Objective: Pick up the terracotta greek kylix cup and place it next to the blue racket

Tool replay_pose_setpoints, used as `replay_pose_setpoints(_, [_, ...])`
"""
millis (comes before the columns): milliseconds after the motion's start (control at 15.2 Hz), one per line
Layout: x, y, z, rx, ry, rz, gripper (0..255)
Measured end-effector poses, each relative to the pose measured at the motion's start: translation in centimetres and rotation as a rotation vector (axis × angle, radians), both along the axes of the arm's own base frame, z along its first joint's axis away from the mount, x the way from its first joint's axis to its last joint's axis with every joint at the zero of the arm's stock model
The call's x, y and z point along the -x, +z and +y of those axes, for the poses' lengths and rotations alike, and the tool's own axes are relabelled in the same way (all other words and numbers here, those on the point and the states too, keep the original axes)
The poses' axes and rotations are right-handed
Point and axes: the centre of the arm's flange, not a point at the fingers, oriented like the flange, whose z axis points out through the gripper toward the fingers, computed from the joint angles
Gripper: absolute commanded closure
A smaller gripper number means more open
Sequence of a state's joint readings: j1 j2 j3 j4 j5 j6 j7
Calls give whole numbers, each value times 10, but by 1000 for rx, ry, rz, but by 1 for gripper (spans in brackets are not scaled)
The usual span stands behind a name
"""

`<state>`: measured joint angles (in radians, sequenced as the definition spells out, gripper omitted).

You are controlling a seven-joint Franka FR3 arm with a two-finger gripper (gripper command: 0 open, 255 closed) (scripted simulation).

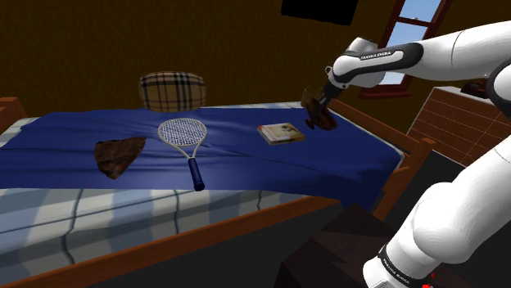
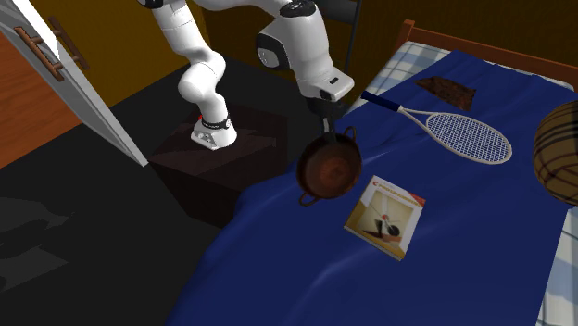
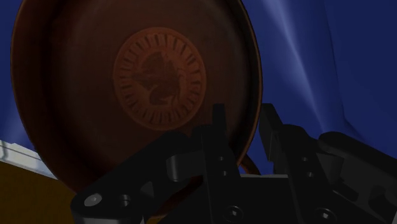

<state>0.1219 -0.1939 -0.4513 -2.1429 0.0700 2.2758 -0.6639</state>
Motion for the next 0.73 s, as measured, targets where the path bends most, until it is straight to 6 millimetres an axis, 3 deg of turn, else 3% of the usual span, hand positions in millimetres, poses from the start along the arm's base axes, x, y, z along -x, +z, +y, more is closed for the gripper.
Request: replay_pose_setpoints(726, [0, 58, 0, 0, 0, 0, 255])
